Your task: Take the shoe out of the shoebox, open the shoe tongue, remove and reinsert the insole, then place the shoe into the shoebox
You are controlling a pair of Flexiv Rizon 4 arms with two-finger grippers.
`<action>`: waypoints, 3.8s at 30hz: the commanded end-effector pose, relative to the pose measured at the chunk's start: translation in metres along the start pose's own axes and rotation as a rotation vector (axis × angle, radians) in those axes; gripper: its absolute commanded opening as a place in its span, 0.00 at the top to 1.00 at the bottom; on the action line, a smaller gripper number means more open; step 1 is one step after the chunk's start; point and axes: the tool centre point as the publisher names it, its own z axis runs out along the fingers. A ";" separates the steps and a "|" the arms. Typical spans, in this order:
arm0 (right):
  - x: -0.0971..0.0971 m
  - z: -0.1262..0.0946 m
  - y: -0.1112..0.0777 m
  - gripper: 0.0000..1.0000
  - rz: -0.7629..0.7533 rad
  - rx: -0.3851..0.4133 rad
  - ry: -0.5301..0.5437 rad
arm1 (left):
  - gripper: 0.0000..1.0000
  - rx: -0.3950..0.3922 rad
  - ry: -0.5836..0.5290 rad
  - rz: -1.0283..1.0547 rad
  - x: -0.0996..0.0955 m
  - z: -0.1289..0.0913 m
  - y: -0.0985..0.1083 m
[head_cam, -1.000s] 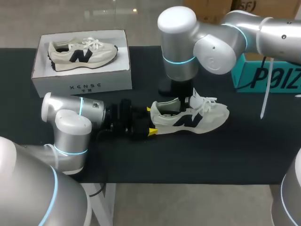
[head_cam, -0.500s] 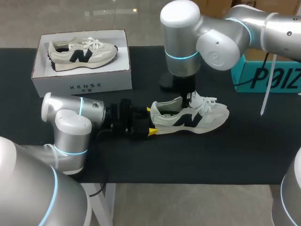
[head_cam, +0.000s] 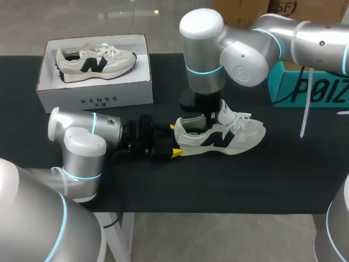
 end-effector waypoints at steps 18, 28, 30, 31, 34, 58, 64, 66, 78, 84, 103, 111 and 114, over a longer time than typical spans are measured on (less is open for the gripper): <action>-0.003 0.012 -0.004 0.36 0.015 0.007 0.011 | 1.00 -0.005 0.003 0.000 -0.001 0.003 0.003; 0.009 0.033 0.003 0.38 0.008 0.006 0.042 | 1.00 -0.005 0.003 0.000 -0.001 0.003 0.003; 0.010 0.040 0.004 0.38 0.010 0.007 0.045 | 1.00 -0.005 0.003 0.000 -0.001 0.003 0.003; 0.012 0.045 0.006 0.38 0.009 0.007 0.052 | 1.00 -0.005 0.003 0.000 -0.001 0.003 0.003; 0.021 0.061 0.011 0.46 -0.005 0.006 0.083 | 1.00 -0.005 0.003 0.000 -0.001 0.003 0.003; 0.033 0.049 -0.005 1.00 -0.026 0.023 0.109 | 1.00 -0.005 0.003 0.000 -0.001 0.003 0.003; 0.025 0.039 -0.008 1.00 -0.024 0.015 0.097 | 1.00 -0.005 0.003 0.000 -0.001 0.003 0.003; 0.022 0.036 -0.008 1.00 -0.022 0.011 0.093 | 1.00 -0.005 0.003 0.000 -0.001 0.003 0.003; 0.003 0.020 -0.010 1.00 -0.013 -0.007 0.057 | 1.00 -0.005 0.003 0.000 -0.001 0.003 0.003; -0.008 0.009 -0.010 1.00 -0.014 -0.023 0.040 | 1.00 -0.005 0.003 0.000 -0.001 0.003 0.003; -0.021 -0.008 -0.031 1.00 0.033 -0.051 0.006 | 1.00 -0.005 0.003 0.000 -0.001 0.003 0.003; -0.020 -0.013 -0.047 1.00 0.078 -0.089 0.003 | 1.00 -0.005 0.003 0.000 -0.001 0.003 0.003; -0.019 -0.015 -0.051 1.00 0.093 -0.106 -0.001 | 1.00 -0.005 0.003 0.000 -0.001 0.003 0.003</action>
